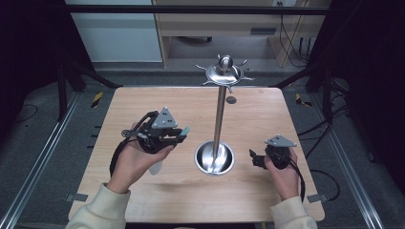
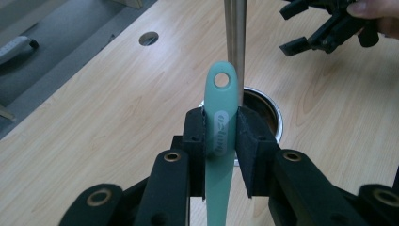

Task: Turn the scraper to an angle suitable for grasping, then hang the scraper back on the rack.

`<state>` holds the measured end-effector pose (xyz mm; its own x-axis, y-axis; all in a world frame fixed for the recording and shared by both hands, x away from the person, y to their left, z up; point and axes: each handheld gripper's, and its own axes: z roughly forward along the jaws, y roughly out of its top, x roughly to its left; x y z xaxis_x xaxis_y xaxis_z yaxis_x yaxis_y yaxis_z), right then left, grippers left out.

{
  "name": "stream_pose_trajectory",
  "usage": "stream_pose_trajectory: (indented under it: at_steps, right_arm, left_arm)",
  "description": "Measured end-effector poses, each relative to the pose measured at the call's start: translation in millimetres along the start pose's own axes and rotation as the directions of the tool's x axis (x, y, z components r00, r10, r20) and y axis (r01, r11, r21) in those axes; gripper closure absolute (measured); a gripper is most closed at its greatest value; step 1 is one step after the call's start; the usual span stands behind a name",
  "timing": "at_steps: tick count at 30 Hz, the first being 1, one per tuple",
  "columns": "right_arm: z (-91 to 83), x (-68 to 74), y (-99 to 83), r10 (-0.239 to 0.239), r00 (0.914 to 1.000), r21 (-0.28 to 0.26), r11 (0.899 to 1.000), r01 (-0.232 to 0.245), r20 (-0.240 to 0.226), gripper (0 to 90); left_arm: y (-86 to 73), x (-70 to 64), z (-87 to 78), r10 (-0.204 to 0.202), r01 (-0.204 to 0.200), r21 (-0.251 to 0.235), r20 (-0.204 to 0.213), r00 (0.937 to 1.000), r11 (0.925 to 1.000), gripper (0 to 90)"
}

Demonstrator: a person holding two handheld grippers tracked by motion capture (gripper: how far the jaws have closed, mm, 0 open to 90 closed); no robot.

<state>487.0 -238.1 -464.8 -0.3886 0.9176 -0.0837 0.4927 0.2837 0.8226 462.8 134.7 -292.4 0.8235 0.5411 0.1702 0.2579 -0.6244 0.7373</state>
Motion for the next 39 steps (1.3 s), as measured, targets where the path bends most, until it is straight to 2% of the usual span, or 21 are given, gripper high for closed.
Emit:
stream_pose_trajectory:
  at_steps: [2, 9, 21, 23, 24, 25, 27, 29, 32, 35, 38, 39]
  right_arm:
    - [-0.8, -0.1, -0.3, -0.005, 1.0000, -0.001, 1.000, 0.005, -0.002, 14.0]
    - [-0.5, -0.7, -0.5, 0.003, 1.0000, 0.001, 1.000, -0.003, -0.001, 13.8]
    - [-0.6, -1.4, 0.0, 0.016, 0.9997, -0.008, 1.000, -0.016, -0.018, 15.2]
    - [-1.0, -2.0, 0.9, 0.024, 0.9995, -0.009, 1.000, -0.024, -0.020, 15.2]
    - [-1.0, -2.0, 0.9, 0.024, 0.9995, -0.009, 1.000, -0.024, -0.020, 15.2]
    - [-1.5, -1.6, 1.1, 0.024, 0.9994, -0.013, 1.000, -0.024, -0.026, 15.1]
    - [-2.8, 0.2, 1.5, 0.012, 0.9992, -0.021, 1.000, -0.013, -0.037, 14.9]
    - [-3.2, 0.8, 1.8, 0.008, 0.9988, -0.027, 1.000, -0.010, -0.047, 14.9]
    - [-4.7, 0.2, 1.7, 0.007, 0.9986, -0.033, 0.999, -0.009, -0.053, 14.8]
    - [-5.7, -1.8, 1.2, 0.017, 0.9987, -0.036, 0.999, -0.019, -0.048, 14.8]
    - [-6.4, -4.4, 0.6, 0.029, 0.9994, -0.034, 0.999, -0.030, -0.019, 13.1]
    - [-6.6, -4.6, 0.7, 0.039, 0.9991, -0.036, 0.999, -0.040, -0.016, 11.7]
  left_arm:
    - [5.8, -2.0, -6.3, 0.000, 0.000, -0.027, -0.004, 1.0000, 0.9996, 74.2]
    - [17.3, -5.8, -19.2, 0.021, -0.022, -0.053, -0.020, 0.9996, 0.9984, 74.3]
    - [20.8, 2.3, -26.4, -0.018, 0.016, -0.080, -0.026, 0.9995, 0.9966, 74.2]
    - [20.2, 4.9, -30.7, -0.042, 0.038, -0.110, -0.029, 0.9987, 0.9932, 74.3]
    - [20.2, 4.9, -30.7, -0.042, 0.038, -0.110, -0.029, 0.9987, 0.9932, 74.3]
    - [20.8, 6.8, -32.0, -0.063, 0.060, -0.124, -0.023, 0.9978, 0.9905, 74.2]
    - [21.3, 8.1, -33.2, -0.068, 0.064, -0.124, -0.029, 0.9973, 0.9903, 74.2]
    - [22.0, 8.6, -34.3, -0.082, 0.078, -0.141, -0.023, 0.9963, 0.9869, 74.2]
    - [26.5, 4.7, -38.1, -0.064, 0.059, -0.175, -0.024, 0.9977, 0.9827, 74.2]
    - [29.4, 3.0, -39.6, -0.063, 0.058, -0.187, -0.023, 0.9977, 0.9806, 74.2]
    - [32.9, 2.4, -41.7, -0.062, 0.055, -0.196, -0.027, 0.9977, 0.9790, 74.3]
    - [33.4, 2.3, -43.3, -0.071, 0.065, -0.207, -0.026, 0.9971, 0.9761, 74.2]
